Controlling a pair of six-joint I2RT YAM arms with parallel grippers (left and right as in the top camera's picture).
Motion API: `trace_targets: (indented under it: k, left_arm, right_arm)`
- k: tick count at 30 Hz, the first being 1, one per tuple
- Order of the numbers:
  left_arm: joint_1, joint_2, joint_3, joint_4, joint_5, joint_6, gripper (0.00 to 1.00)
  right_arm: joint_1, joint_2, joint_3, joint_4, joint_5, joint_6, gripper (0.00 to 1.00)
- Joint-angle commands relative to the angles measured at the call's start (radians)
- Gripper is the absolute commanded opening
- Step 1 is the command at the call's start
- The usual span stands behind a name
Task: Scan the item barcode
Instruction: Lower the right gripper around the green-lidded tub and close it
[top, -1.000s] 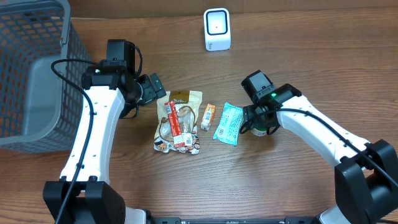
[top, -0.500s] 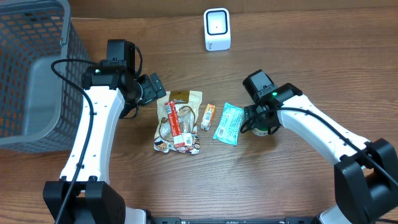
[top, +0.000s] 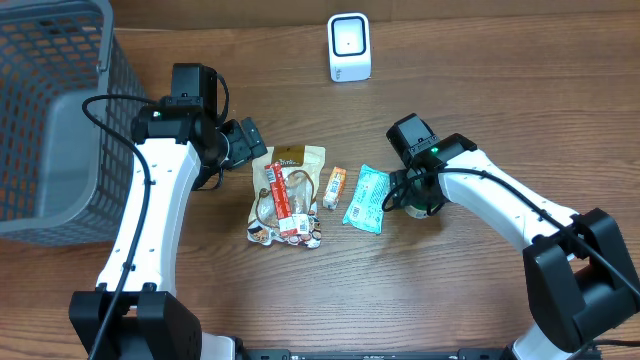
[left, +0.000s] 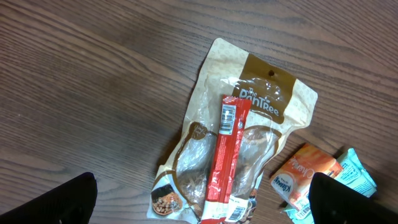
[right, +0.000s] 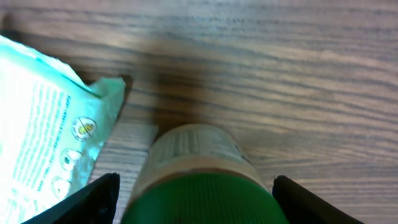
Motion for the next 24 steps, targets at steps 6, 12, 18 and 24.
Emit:
trace_targets:
  k: [6, 12, 18, 24]
  left_arm:
    - [0.002, -0.017, 0.006, 0.000, -0.003, 0.023, 1.00]
    - [0.002, -0.017, 0.006, 0.000, -0.003, 0.023, 1.00]
    - [0.002, -0.017, 0.006, 0.000, -0.003, 0.023, 1.00]
    - [0.002, -0.017, 0.006, 0.000, -0.003, 0.023, 1.00]
  right_arm:
    - [-0.005, 0.000, -0.024, 0.018, 0.007, -0.002, 0.80]
    - [-0.005, 0.000, -0.027, 0.016, 0.008, -0.002, 0.79]
    - [-0.005, 0.000, -0.042, 0.016, 0.008, -0.002, 0.76]
    - [-0.005, 0.000, -0.042, 0.016, 0.008, -0.024, 0.66]
